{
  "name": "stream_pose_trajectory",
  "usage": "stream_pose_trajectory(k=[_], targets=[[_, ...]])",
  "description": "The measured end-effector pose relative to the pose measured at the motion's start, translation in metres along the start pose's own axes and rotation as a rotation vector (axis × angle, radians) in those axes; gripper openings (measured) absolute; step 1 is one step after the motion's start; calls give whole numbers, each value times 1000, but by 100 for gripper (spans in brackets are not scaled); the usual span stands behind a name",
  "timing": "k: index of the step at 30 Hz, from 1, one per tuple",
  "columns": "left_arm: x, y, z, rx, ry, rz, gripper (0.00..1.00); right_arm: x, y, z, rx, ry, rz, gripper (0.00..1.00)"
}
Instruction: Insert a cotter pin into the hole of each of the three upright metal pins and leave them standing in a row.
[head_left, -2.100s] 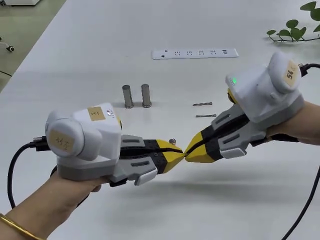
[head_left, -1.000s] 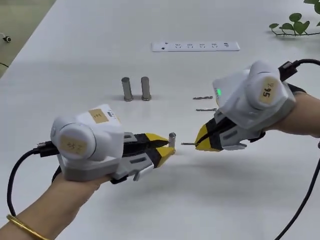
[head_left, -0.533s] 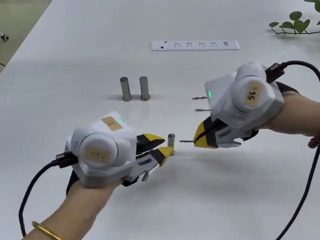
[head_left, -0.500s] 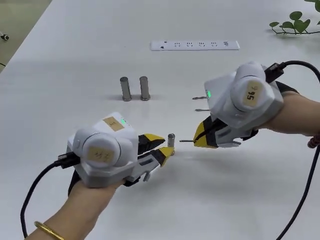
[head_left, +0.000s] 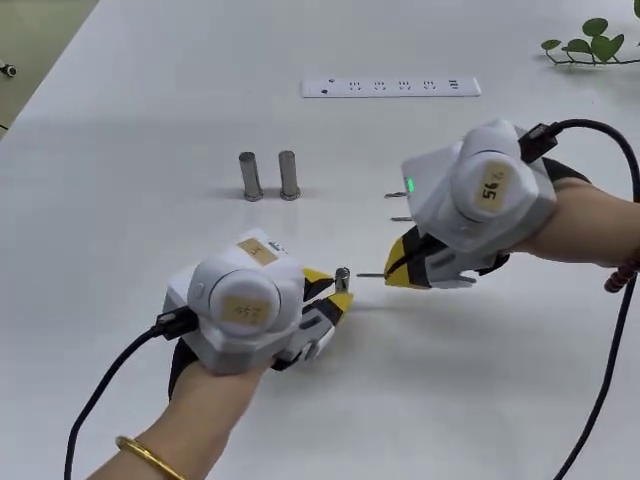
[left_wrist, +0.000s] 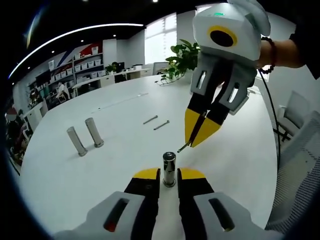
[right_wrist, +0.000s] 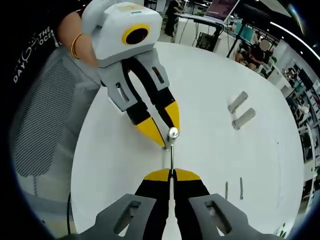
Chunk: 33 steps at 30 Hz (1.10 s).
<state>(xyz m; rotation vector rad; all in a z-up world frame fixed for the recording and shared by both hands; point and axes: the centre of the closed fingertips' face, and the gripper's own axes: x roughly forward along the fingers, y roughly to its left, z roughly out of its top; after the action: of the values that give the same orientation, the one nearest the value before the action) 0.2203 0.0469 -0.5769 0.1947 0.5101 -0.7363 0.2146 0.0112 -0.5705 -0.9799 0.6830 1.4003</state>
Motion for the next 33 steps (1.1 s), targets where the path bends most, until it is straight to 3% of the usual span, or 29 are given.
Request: stream_pose_trajectory(k=[15, 33], targets=[[7, 0, -2, 9, 7, 11, 7, 4, -9, 2, -88, 5, -16, 0], [6, -1, -1, 40, 7, -22, 6, 4, -11, 5, -149, -1, -22, 0]])
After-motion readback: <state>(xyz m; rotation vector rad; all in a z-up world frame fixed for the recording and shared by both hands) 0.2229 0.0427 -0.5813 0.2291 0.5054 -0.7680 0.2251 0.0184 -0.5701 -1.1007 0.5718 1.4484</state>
